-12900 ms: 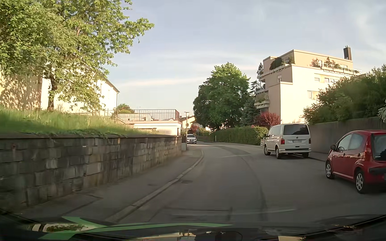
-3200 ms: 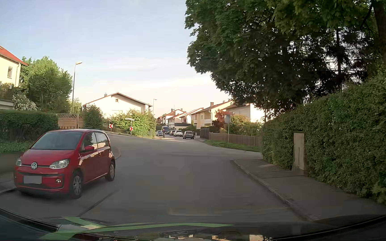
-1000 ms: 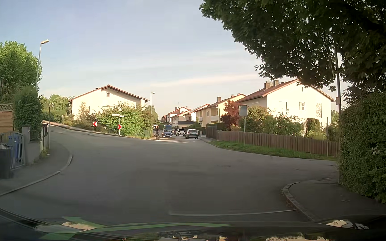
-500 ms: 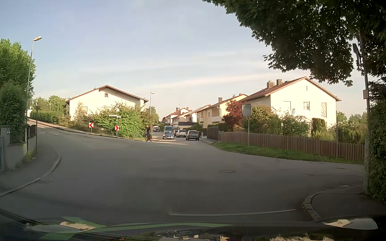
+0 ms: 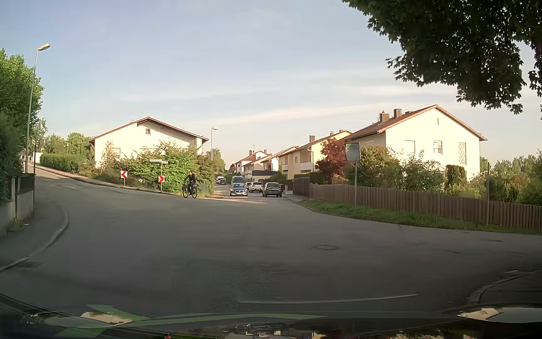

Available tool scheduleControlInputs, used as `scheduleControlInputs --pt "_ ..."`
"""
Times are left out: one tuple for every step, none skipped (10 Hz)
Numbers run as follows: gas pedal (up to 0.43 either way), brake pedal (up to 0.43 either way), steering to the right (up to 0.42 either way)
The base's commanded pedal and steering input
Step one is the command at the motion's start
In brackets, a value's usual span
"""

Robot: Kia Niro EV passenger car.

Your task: Follow the waypoints while adhering to traffic rules and regulations

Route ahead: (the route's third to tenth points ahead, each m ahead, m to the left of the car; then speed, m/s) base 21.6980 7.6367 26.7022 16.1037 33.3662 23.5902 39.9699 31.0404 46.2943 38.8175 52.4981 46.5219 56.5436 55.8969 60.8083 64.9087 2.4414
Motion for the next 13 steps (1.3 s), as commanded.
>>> scheduleControlInputs --pt "0.000 0.140 -0.020" --pt "0.000 0.146 -0.019" --pt "0.000 0.134 -0.017" --pt "0.000 0.116 -0.016" --pt "0.000 0.098 -0.015" --pt "0.000 0.091 -0.015" --pt "0.000 0.091 -0.015" --pt "0.000 0.104 -0.015" --pt "0.000 0.104 -0.014" --pt "0.000 0.104 -0.011" --pt "0.000 0.073 -0.008" --pt "0.000 0.055 -0.005" --pt "0.000 0.055 -0.004"
